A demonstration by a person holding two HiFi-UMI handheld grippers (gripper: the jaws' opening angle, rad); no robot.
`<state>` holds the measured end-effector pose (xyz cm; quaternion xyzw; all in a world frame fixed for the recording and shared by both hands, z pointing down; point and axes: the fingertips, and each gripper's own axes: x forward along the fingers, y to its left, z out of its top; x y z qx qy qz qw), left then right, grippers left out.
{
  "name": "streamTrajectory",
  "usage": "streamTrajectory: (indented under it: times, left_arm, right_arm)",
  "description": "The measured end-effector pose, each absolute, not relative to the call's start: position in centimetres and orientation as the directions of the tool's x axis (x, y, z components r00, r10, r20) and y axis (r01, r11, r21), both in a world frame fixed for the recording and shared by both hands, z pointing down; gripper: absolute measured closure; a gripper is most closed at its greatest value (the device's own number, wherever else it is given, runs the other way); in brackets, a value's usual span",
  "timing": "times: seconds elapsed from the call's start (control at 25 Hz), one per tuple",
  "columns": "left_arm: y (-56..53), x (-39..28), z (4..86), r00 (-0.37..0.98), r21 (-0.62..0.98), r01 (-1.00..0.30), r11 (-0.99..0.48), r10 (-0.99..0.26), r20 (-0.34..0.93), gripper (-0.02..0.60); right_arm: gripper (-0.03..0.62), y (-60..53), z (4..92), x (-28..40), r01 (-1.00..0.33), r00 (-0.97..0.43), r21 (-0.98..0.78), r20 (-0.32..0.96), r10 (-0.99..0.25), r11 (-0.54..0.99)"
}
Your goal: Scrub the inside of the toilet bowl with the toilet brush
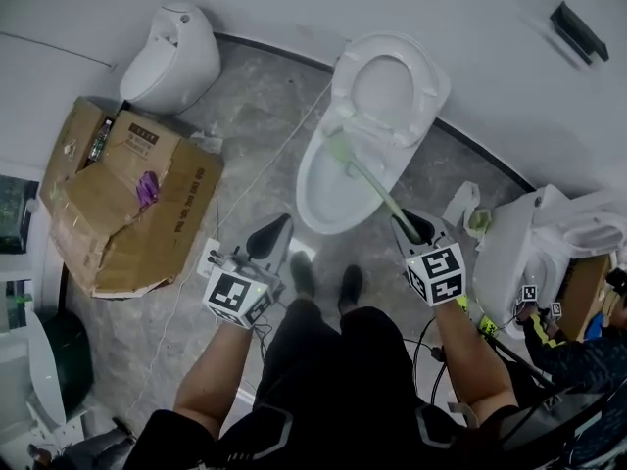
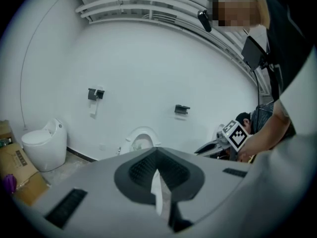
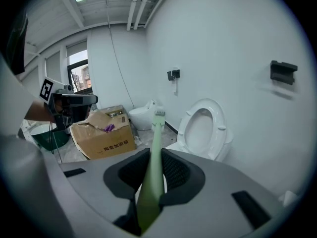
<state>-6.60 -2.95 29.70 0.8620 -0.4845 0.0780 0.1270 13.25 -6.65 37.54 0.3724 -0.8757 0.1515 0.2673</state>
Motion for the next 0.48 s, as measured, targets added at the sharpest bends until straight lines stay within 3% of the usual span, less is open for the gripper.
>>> streamTrajectory:
  times: [0.48]
  left_arm:
    - [-3.6,-6.5,38.6,0.596,0.220,-0.803,-0.554,-0.740,0.311,0.581]
  right_arm:
    - [0.513,-5.8,48.0,11.3,-0.657,-0.578,-0.053,0.675,-0.458,0.752]
